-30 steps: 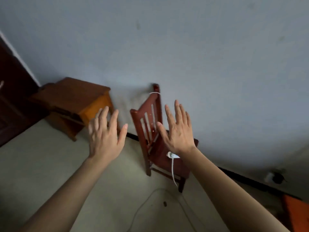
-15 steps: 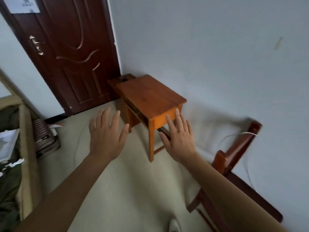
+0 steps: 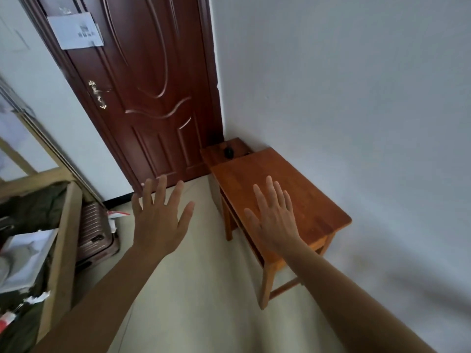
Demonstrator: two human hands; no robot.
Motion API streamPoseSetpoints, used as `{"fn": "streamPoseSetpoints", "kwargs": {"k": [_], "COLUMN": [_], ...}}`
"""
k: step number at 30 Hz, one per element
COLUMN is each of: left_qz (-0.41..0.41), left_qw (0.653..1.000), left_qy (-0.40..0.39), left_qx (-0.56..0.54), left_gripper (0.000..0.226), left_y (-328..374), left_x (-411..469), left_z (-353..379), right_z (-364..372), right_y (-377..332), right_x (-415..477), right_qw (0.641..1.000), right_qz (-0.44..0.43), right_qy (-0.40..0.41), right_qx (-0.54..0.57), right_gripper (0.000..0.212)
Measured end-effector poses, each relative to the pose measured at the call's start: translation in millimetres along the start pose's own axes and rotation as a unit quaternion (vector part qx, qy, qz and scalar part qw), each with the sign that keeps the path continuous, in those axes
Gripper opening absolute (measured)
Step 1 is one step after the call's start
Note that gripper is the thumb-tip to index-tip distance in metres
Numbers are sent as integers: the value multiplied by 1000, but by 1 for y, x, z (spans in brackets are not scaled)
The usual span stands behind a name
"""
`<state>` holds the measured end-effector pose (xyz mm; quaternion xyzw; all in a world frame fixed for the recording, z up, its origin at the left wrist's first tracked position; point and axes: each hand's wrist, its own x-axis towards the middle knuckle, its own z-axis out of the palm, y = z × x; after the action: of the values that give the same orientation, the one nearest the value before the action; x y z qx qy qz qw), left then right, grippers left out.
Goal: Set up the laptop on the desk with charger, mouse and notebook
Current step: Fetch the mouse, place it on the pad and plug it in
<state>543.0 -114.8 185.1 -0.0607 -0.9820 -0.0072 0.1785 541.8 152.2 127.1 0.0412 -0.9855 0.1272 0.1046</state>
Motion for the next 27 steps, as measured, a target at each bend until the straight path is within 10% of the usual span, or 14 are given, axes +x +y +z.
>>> {"fn": "streamPoseSetpoints", "kwargs": {"k": [13,27], "left_qz": [-4,113], "left_qw": [999,983], "left_qy": [-22,-132], "left_qx": [-39,-50], "left_gripper": [66,67], "left_y": [-111,-184], "left_x": [224,512], "left_z": [140,268], "right_z": [115,207], "right_y": [-47,-51], "right_x": [272,499], "right_qw": [999,989], "right_qz": [-27,143], "right_qy": [-33,-46], "right_qx": [-24,2], "right_gripper": [69,71]}}
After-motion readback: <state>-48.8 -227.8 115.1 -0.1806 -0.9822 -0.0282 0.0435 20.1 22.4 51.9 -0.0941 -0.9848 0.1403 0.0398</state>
